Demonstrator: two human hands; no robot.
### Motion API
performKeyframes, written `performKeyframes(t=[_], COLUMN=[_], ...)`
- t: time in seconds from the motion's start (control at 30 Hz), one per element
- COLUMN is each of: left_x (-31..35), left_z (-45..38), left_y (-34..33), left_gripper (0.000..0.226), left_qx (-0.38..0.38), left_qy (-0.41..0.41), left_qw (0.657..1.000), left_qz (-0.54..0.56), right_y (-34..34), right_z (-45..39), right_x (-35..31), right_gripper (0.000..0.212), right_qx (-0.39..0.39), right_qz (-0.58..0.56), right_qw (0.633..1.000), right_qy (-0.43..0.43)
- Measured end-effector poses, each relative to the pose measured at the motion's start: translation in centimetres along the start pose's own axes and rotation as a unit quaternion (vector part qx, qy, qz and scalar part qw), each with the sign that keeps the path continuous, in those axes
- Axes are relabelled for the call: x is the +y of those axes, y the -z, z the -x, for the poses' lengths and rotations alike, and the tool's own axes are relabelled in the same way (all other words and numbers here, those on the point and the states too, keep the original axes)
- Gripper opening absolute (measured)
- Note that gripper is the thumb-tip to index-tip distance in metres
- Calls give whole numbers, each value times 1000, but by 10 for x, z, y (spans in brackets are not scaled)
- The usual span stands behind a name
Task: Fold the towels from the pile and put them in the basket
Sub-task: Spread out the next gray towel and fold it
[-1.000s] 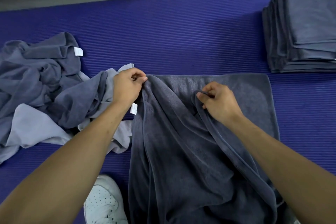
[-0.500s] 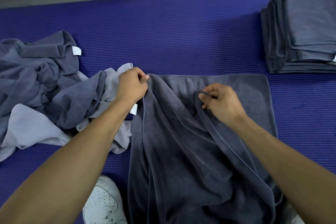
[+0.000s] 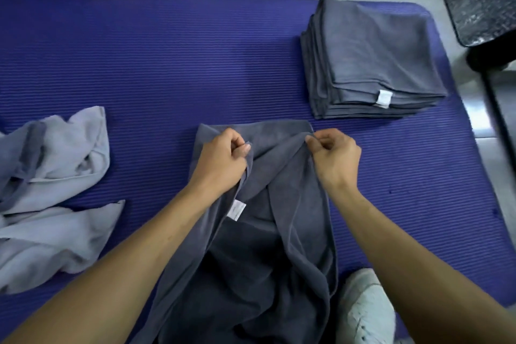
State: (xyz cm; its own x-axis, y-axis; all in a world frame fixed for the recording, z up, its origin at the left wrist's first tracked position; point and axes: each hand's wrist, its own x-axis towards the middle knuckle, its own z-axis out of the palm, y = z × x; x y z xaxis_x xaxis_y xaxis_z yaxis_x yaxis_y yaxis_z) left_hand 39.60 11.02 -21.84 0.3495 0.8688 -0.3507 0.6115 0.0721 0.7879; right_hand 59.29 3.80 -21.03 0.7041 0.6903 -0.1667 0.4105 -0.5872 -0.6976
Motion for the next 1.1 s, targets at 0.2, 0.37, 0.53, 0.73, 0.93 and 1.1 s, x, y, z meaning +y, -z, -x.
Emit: performKeyframes(t=[0.2,0.37,0.53,0.73,0.93,1.1], left_x=[2,2,0,-8,-15,-17], left_z=[-1,-1,-1,-1,-1,0], left_y=[-2,-5,-6,-6,-6,-7], left_gripper=[10,11,15,13,11,5], left_qx=[23,23,33,33,44,48], left_qy=[9,21,22,33,35,43], left_qw=[999,999,998,996,993,992], left_qz=[23,43,51,74,101,106], right_y=[-13,-15,-16,-15,-20,-22], right_z=[-9,-19,-22,-27,-25,-20], right_x=[6,-1,-2,-9,-11,-15], right_gripper=[8,10,10,10,6,19], right_qx=[8,-6,-28,-52,-47,-36], right_qz=[-22,-31,20,60,33,46], right_qw=[1000,999,999,996,998,997], right_qy=[9,-10,-2,38,20,46])
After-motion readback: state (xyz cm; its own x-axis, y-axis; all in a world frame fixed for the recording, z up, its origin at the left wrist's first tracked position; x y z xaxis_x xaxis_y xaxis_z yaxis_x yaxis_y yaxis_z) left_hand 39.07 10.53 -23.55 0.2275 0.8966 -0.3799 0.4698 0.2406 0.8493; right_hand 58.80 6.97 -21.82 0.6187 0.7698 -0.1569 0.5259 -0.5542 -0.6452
